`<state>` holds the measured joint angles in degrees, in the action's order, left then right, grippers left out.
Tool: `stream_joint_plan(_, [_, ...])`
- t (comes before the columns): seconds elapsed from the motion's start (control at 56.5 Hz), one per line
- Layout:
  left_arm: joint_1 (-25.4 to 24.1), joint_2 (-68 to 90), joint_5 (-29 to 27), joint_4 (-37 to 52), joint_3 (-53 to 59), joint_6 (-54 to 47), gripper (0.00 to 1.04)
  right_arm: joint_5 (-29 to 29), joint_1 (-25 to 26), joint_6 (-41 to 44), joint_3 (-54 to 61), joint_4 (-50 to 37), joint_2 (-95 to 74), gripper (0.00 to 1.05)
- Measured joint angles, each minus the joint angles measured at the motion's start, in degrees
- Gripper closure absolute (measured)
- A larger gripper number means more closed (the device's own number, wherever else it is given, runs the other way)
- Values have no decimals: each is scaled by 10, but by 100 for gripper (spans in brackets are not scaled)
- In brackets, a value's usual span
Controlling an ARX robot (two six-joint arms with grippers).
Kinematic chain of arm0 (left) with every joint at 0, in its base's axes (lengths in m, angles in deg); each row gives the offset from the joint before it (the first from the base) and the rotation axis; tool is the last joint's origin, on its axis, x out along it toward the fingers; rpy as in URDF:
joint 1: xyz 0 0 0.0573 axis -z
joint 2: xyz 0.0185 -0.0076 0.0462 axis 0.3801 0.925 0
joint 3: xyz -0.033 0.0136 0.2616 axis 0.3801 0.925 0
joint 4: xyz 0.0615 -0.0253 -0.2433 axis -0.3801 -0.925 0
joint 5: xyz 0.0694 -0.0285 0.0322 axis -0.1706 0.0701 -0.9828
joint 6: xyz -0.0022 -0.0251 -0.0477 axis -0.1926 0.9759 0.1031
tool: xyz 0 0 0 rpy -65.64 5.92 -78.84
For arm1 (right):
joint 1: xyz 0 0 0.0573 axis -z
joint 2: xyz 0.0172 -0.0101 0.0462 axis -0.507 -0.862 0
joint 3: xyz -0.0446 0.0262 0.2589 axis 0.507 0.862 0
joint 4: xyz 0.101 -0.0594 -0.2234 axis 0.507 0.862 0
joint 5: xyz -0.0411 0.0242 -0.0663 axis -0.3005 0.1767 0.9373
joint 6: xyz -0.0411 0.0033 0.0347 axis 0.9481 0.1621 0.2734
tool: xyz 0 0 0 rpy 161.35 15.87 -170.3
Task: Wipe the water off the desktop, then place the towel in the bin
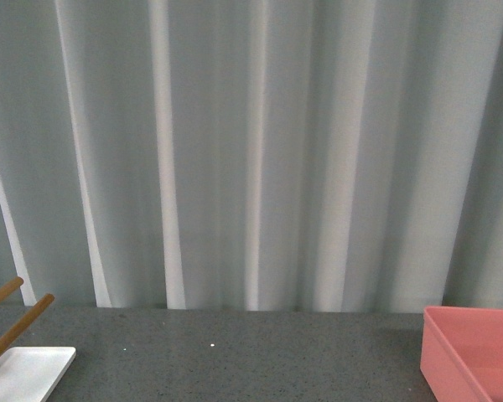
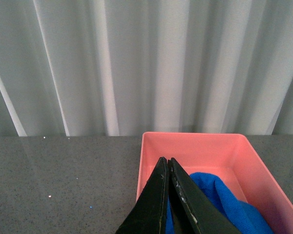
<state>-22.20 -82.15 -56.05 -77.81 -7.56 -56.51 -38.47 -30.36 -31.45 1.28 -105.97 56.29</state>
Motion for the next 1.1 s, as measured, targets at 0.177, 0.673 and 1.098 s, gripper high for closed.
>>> stream_joint_plan(0.177, [0, 0, 0, 0, 0, 0, 7, 0, 0, 0, 0, 43, 44, 101])
stream_joint_plan(0.673, [0, 0, 0, 0, 0, 0, 7, 0, 0, 0, 0, 211, 191, 101])
stream_joint_plan(1.098, [0, 0, 0, 0, 0, 0, 7, 1, 0, 0, 0, 224, 222, 74])
